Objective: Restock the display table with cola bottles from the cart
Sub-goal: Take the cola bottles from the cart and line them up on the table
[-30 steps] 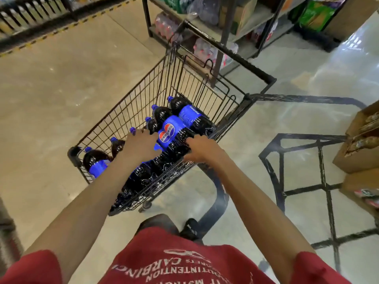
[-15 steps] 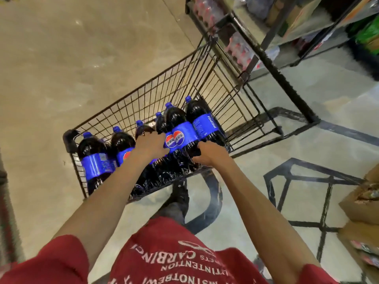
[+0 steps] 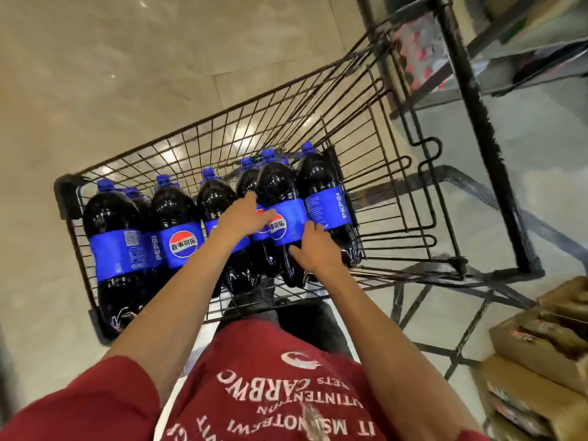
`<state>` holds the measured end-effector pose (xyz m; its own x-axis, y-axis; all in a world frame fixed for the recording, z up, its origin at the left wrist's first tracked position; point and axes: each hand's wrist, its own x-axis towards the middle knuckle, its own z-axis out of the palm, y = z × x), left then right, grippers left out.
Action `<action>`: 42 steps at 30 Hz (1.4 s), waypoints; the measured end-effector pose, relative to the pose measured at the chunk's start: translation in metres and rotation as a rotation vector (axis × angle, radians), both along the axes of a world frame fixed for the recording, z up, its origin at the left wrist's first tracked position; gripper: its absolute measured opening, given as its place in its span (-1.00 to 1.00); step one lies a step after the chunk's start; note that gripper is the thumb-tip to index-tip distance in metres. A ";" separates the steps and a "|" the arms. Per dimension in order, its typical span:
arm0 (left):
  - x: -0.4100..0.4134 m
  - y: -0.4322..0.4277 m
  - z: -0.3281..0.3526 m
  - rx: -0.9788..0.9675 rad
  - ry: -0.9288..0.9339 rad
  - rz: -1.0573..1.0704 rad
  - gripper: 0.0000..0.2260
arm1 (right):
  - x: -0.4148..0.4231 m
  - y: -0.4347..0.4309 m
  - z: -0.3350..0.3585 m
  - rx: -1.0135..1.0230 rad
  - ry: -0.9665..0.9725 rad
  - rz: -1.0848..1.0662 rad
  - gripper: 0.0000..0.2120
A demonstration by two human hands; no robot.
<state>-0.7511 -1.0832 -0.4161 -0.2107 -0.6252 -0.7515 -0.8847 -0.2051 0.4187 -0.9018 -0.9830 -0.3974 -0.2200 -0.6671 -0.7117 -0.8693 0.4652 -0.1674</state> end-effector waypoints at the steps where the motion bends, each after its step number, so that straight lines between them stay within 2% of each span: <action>1: -0.005 -0.003 -0.006 0.023 0.030 0.075 -0.29 | -0.002 -0.002 -0.005 -0.004 -0.013 -0.015 -0.36; 9: -0.045 -0.013 -0.025 0.174 0.235 0.567 0.08 | -0.015 -0.015 -0.025 0.029 -0.137 -0.180 -0.22; 11: -0.050 -0.013 -0.033 0.192 0.244 0.629 0.21 | -0.014 -0.014 -0.029 0.010 -0.139 -0.192 -0.20; 15: -0.057 -0.014 -0.043 0.153 0.221 0.695 0.26 | -0.016 -0.011 -0.036 -0.020 -0.150 -0.187 -0.20; 20: -0.052 -0.011 -0.070 0.139 0.287 0.791 0.45 | -0.020 -0.009 -0.042 -0.042 -0.189 -0.189 -0.19; 21: -0.050 -0.010 -0.071 0.133 0.307 0.799 0.40 | -0.019 -0.009 -0.045 -0.040 -0.209 -0.206 -0.17; 24: -0.047 -0.006 -0.050 0.086 0.365 0.822 -0.03 | -0.020 -0.011 -0.052 -0.017 -0.313 -0.278 -0.06; 26: -0.042 -0.002 -0.050 0.069 0.419 0.837 -0.20 | -0.022 -0.010 -0.058 0.029 -0.413 -0.332 0.04; 29: -0.027 0.006 -0.050 0.050 0.460 0.867 -0.23 | -0.026 -0.003 -0.074 0.074 -0.552 -0.399 0.08; 32: -0.019 0.012 -0.051 0.042 0.488 0.905 -0.27 | -0.027 0.003 -0.089 0.099 -0.610 -0.424 0.12; 37: -0.012 0.017 -0.045 0.032 0.542 0.953 -0.27 | -0.027 0.000 -0.098 0.104 -0.629 -0.362 0.05; 42: -0.012 0.024 -0.032 -0.012 0.592 0.980 -0.26 | -0.022 -0.005 -0.059 0.042 -0.577 -0.338 -0.08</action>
<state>-0.7627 -1.0597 -0.4476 0.0522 -0.7221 -0.6898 -0.0101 -0.6911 0.7227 -0.9240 -0.9881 -0.4568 0.0115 -0.5974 -0.8018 -0.4511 0.7126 -0.5374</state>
